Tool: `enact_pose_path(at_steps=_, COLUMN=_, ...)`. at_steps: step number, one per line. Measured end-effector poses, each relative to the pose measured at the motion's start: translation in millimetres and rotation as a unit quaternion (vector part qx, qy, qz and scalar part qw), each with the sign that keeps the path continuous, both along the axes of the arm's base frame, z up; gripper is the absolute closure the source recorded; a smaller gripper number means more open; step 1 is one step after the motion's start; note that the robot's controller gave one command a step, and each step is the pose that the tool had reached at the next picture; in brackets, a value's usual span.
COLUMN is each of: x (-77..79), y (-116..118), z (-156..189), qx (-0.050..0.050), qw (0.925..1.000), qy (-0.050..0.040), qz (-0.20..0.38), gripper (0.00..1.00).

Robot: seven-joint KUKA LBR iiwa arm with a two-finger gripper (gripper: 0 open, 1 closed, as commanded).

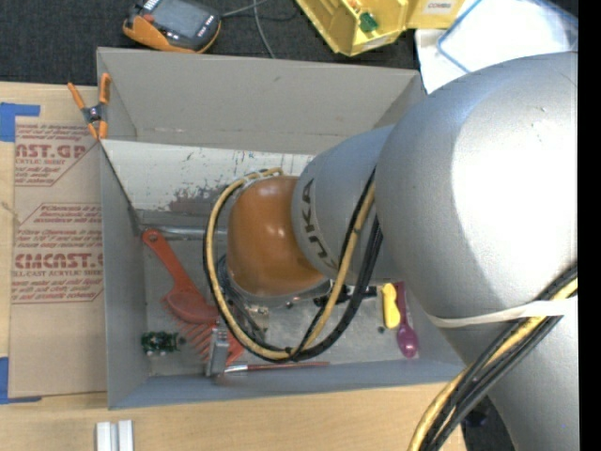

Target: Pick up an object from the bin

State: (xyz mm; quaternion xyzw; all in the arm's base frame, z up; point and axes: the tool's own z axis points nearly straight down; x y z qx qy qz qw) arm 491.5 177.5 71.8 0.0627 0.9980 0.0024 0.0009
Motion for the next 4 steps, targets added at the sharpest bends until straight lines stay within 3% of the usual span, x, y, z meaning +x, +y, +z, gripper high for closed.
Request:
enact_pose_path(at_steps=1, x=-8.8, y=8.5, z=0.2, qx=0.002, qw=0.9999, qy=-0.0113, qz=0.013, gripper=0.00)
enact_pose_path(at_steps=2, x=-6.6, y=2.4, z=-1.7, qx=-0.001, qw=1.0000, qy=0.0081, qz=0.004, gripper=1.00)
enact_pose_path(at_steps=4, x=-7.6, y=2.4, z=0.6, qx=-0.001, qw=0.9999, qy=0.0096, qz=0.005, gripper=1.00)
